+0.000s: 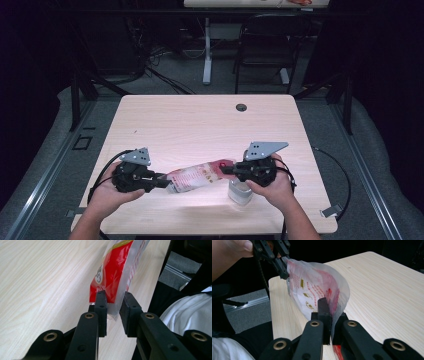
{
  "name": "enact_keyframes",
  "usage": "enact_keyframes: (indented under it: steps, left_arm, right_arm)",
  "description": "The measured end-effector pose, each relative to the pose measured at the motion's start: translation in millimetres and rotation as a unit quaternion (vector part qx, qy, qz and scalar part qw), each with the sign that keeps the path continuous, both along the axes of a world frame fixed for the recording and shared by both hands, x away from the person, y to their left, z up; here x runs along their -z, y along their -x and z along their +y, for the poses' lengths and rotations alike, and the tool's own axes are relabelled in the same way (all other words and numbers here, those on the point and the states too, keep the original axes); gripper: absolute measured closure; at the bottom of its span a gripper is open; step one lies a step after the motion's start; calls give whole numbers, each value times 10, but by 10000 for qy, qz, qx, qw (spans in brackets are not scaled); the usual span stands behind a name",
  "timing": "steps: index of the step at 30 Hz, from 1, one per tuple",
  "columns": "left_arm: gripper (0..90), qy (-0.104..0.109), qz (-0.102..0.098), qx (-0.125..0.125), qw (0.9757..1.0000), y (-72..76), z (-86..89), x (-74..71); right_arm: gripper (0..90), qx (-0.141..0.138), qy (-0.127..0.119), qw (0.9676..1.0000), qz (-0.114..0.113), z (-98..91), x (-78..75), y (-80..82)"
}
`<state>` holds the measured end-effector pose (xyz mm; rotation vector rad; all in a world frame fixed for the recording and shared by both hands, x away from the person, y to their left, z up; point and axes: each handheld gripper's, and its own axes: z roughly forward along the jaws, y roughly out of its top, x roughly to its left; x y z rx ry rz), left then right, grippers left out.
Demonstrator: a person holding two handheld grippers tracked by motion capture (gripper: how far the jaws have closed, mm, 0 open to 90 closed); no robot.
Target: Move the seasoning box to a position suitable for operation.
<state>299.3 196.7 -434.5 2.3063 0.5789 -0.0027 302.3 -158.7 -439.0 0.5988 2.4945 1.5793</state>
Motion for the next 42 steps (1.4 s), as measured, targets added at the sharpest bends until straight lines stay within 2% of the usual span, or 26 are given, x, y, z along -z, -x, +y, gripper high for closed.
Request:
enact_keyframes:
  steps: [12,25,32,42]
  left_arm:
    - [777,-177,11,103,9998,-17,-35,-128]
    - [780,-180,10,153,9997,-48,-65,-220]
    - [781,-213,11,148,9997,-66,-81,-245]
    - [783,-208,-16,185,9996,-79,-100,-285]
  right_arm:
    - [892,9,15,10000,82,-38,19,3]
    - [861,98,-44,9999,124,-94,23,-17]
    - [849,170,43,9998,120,-122,26,-25]
    - [848,228,6,9996,138,-174,27,-26]
